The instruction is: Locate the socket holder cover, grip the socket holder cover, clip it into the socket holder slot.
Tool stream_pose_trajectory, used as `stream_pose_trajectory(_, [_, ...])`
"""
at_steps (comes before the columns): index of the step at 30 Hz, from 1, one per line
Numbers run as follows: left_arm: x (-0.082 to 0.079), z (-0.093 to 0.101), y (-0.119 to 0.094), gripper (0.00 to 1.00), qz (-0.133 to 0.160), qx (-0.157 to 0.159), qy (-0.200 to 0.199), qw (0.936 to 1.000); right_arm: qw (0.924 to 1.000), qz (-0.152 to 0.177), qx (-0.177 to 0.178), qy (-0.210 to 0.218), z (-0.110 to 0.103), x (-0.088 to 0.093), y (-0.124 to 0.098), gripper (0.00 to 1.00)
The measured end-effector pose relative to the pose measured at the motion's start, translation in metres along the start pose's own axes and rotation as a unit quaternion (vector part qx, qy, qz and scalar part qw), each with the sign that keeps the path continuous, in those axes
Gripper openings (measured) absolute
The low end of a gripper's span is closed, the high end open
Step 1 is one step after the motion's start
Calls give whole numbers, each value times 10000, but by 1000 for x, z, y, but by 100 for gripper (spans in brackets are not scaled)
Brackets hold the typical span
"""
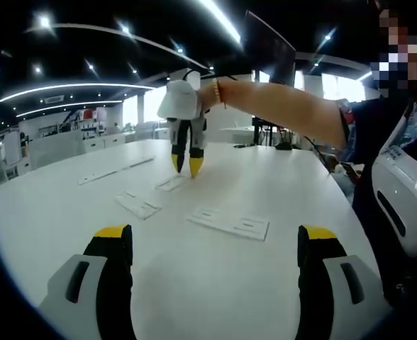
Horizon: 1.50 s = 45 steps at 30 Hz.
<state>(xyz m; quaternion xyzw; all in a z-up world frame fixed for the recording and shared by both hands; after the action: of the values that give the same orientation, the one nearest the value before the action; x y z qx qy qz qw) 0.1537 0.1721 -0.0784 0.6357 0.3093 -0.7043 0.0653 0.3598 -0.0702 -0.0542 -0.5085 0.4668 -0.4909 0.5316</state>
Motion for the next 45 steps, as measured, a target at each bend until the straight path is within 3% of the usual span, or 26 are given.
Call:
stream_pose_trajectory(40, [2, 1, 1, 95, -62, 48, 26, 10000, 9987, 485, 98, 87, -3, -17, 4, 28])
stream_pose_trajectory(45, [2, -1, 2, 95, -64, 35, 29, 10000, 9973, 710, 148, 123, -4, -20, 2, 28])
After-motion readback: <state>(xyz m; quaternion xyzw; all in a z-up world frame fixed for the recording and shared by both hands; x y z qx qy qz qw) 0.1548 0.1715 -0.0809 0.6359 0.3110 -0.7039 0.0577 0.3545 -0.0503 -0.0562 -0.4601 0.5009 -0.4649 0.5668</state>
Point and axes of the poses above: the point that each gripper's makers call its tool centre point, and the gripper's own axes: y roughly forward along the fingers, z roughly to its right, x roughly out of its underside, the point moved 9 cm from there along -y, roughly backward along the fingers, and after that the axes turned 7 degrees about -z, right-handed, at the moved point
